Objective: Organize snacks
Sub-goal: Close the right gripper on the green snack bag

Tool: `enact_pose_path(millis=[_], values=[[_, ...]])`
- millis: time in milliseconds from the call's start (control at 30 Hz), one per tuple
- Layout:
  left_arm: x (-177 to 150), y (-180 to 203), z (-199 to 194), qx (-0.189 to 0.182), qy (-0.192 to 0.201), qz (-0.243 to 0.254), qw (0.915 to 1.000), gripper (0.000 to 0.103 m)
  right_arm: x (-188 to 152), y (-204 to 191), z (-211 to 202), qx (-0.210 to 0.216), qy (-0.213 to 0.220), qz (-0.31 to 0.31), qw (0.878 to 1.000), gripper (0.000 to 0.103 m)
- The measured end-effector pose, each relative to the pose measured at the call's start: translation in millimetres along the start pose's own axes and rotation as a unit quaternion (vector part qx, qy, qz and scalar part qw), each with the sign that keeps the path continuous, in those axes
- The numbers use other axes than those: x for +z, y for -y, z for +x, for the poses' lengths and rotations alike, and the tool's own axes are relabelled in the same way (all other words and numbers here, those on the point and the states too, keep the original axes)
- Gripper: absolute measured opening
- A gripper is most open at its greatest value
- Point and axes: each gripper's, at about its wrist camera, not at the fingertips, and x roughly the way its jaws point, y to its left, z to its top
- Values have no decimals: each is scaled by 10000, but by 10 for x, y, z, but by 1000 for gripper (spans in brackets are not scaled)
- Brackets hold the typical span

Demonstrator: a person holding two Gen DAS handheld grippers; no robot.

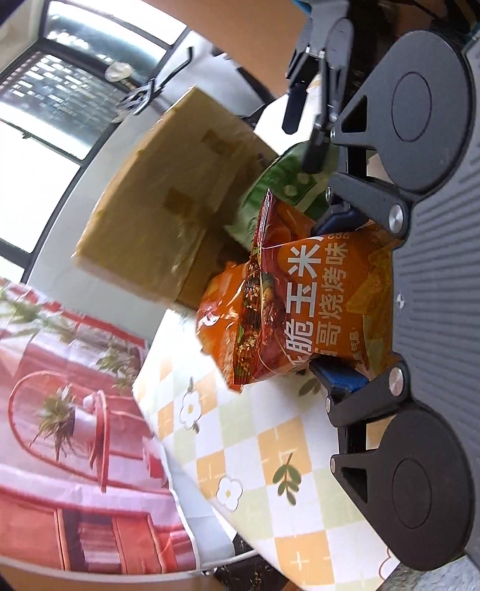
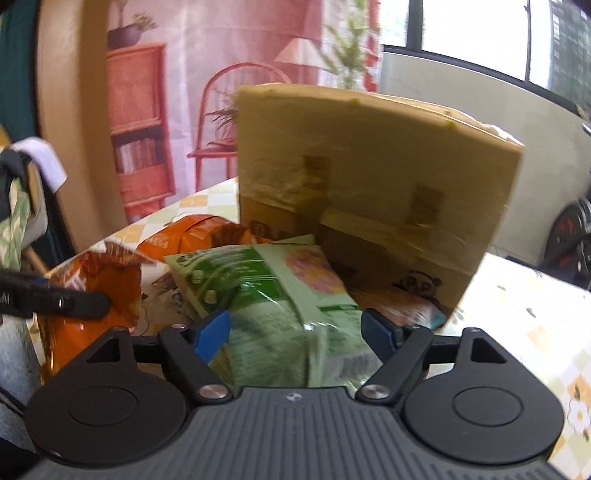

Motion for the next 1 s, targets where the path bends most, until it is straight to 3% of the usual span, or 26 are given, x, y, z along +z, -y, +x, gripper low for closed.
enact_pose_path(millis=[233, 500, 767, 1000], values=[[58, -131, -27, 193, 78, -259, 9994, 72, -15, -296, 157, -104, -39, -963, 9953, 83], [49, -144, -28, 205, 43, -305, 9993, 72, -99, -456, 296, -376, -111, -1592, 9865, 85], [63, -140, 12, 234, -29, -305, 9993, 72, -194, -507, 329, -615, -68, -1855, 9807, 93], [61, -123, 30, 255, -48, -331, 9991, 72, -243, -580, 302, -670, -30, -2189, 9734, 94]])
